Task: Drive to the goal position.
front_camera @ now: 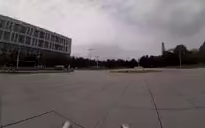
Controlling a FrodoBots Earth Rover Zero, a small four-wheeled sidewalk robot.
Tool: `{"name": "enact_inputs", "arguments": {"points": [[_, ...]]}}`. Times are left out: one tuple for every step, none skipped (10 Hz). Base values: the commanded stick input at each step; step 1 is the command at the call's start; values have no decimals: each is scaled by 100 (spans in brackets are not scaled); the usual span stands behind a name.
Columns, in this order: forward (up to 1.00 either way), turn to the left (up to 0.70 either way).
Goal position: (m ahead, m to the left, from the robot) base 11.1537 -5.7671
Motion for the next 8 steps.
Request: {"name": "enact_inputs", "arguments": {"points": [[70, -8], [70, 0], [70, 0], [70, 0], [70, 0], [70, 0], [70, 0], [70, 0]]}}
